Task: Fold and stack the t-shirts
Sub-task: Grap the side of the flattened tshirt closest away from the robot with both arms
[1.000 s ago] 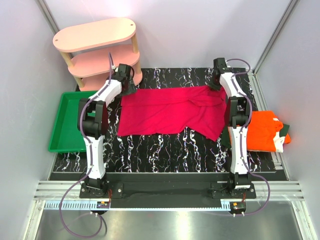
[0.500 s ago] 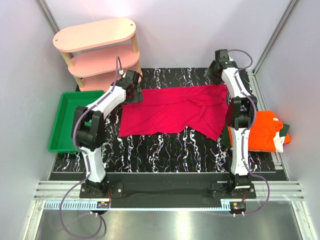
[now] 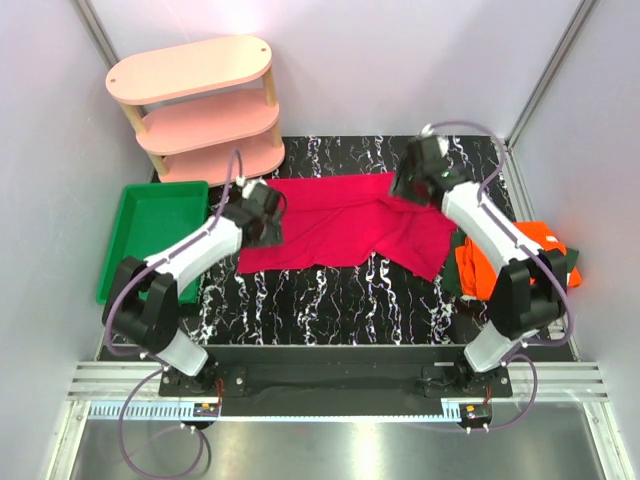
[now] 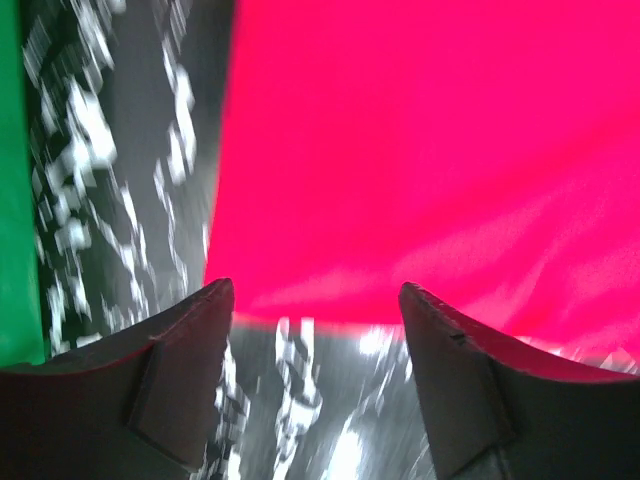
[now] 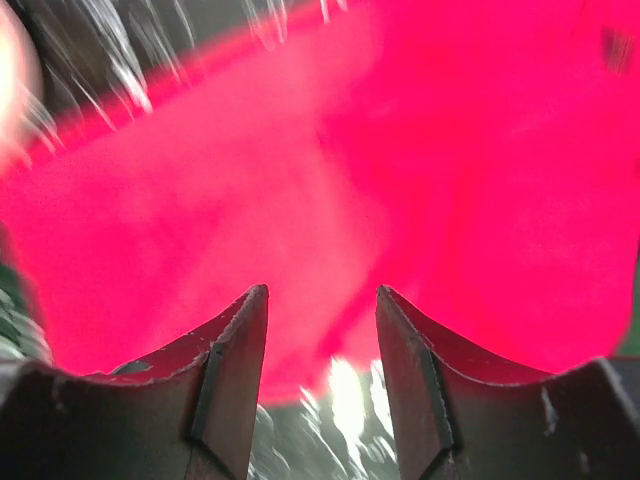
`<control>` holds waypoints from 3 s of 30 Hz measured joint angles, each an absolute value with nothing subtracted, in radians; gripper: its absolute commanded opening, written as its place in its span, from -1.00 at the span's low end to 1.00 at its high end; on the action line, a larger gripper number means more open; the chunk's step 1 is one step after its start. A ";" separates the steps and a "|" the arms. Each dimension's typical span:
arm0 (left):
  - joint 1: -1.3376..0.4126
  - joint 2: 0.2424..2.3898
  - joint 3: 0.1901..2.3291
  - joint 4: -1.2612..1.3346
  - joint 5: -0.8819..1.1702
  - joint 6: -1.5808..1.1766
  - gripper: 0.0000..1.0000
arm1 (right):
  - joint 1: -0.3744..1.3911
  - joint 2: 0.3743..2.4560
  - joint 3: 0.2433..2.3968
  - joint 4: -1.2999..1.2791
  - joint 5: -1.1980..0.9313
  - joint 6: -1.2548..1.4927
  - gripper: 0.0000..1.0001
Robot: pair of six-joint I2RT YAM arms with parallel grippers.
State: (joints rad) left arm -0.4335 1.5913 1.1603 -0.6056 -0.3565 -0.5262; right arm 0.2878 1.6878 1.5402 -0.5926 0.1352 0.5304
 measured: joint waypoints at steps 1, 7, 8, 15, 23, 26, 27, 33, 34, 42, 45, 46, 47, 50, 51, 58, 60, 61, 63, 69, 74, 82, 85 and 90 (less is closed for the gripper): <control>-0.466 1.560 1.114 -0.607 -0.368 -0.531 0.59 | 0.326 1.654 1.464 -0.588 0.157 0.524 0.13; -0.644 1.424 0.938 -0.625 -0.449 -0.580 0.98 | 0.480 1.517 1.183 -0.587 0.251 0.480 0.13; -0.659 1.410 0.926 -0.631 -0.466 -0.588 0.98 | 0.484 1.483 1.152 -0.587 0.260 0.474 0.14; -0.642 1.199 0.895 -0.644 -0.582 -0.571 0.98 | 0.485 1.201 1.050 -0.548 0.279 0.452 0.16; -0.170 1.136 0.789 -0.343 -0.537 -0.429 0.98 | 0.523 1.014 1.034 -0.554 0.327 0.395 0.19; -0.120 1.163 0.612 -0.055 -0.437 -0.274 0.98 | 0.535 1.010 1.034 -0.573 0.340 0.382 0.19; -0.120 1.175 0.548 0.041 -0.398 -0.228 0.98 | 0.537 1.007 1.033 -0.578 0.340 0.381 0.19; -0.105 1.296 0.387 0.456 -0.277 -0.037 0.98 | 0.538 0.958 1.023 -0.604 0.341 0.381 0.20; -0.097 1.322 0.374 0.527 -0.262 -0.022 0.98 | 0.538 0.949 1.018 -0.607 0.341 0.382 0.19; -0.073 1.358 0.237 0.910 -0.222 0.002 0.98 | 0.538 0.950 0.993 -0.616 0.330 0.390 0.18; -0.088 1.370 0.205 0.966 -0.237 0.006 0.98 | 0.541 0.965 0.992 -0.613 0.321 0.397 0.18; -0.091 1.371 0.205 0.974 -0.240 0.006 0.98 | 0.542 0.968 0.992 -0.611 0.319 0.398 0.18; -0.092 1.371 0.205 0.987 -0.241 0.007 0.98 | 0.542 0.972 0.992 -0.609 0.315 0.400 0.18; -0.091 1.372 0.205 1.027 -0.244 0.007 0.98 | 0.543 0.981 0.992 -0.605 0.305 0.401 0.18; -0.091 1.372 0.205 1.031 -0.244 0.007 0.98 | 0.543 0.984 0.992 -0.603 0.303 0.401 0.18; -0.091 1.372 0.205 1.049 -0.247 0.007 0.97 | 0.543 1.039 0.992 -0.541 0.303 0.405 0.18; -0.091 1.372 0.205 1.049 -0.247 0.007 0.98 | 0.543 1.061 0.991 -0.519 0.306 0.406 0.17; -0.091 1.372 0.205 1.049 -0.247 0.007 0.98 | 0.543 1.072 0.989 -0.508 0.308 0.408 0.17; -0.091 1.372 0.205 1.049 -0.247 0.007 0.98 | 0.543 1.093 0.987 -0.493 0.322 0.410 0.15; -0.091 1.372 0.205 1.049 -0.247 0.007 0.98 | 0.552 1.136 0.993 -0.467 0.369 0.425 0.09; -0.091 1.372 0.205 1.049 -0.247 0.007 0.98 | 0.636 1.227 1.080 -0.495 0.451 0.427 0.10; -0.091 1.372 0.205 1.049 -0.247 0.007 0.98 | 0.761 1.319 1.222 -0.617 0.655 0.520 0.11; -0.090 1.372 0.205 1.048 -0.242 0.008 0.98 | 0.782 1.319 1.221 -0.677 0.699 0.581 0.11; -0.051 1.356 0.209 1.028 -0.154 0.012 0.98 | 0.786 1.317 1.174 -0.716 0.734 0.636 0.12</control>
